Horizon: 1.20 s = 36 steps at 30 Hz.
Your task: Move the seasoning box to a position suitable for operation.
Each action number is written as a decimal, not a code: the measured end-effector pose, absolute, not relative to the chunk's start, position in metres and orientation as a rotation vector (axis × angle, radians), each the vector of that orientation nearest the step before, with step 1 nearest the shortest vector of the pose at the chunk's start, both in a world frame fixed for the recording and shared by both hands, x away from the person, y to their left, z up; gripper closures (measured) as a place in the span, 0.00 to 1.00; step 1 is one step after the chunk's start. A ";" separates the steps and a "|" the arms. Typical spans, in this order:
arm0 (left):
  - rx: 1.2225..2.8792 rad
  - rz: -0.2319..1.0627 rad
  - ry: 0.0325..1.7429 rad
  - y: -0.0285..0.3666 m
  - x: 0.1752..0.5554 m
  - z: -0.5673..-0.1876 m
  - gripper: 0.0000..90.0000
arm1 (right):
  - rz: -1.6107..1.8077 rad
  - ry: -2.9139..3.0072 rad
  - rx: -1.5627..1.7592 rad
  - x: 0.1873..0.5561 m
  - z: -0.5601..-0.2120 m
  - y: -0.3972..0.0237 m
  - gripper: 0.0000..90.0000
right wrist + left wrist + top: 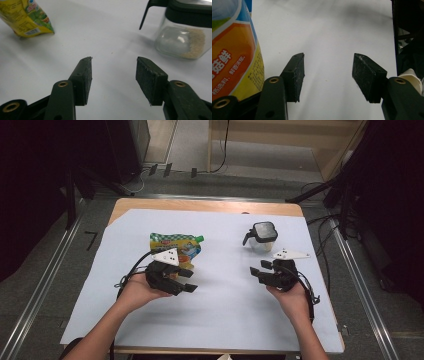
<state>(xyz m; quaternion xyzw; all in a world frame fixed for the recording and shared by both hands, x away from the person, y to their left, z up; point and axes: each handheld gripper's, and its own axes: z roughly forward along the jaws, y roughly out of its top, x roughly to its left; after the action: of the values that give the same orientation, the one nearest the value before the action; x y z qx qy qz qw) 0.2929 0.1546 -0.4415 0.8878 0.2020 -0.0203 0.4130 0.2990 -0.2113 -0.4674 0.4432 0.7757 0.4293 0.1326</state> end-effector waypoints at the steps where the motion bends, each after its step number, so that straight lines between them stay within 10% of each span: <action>1: 2.233 -0.050 0.508 0.155 0.293 -0.441 0.49 | 1.241 2.240 1.286 0.300 -0.467 -0.213 0.51; 36: 2.233 -0.061 0.493 0.151 0.284 -0.444 0.50 | 1.061 1.988 1.500 0.382 -0.493 -0.220 0.15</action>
<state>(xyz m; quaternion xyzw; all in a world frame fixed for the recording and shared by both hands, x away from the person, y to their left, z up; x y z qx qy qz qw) 0.2837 0.1513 -0.4442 0.8886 0.1962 -0.0241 0.4140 0.3816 -0.2201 -0.4929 0.5411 0.7172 0.3826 0.2156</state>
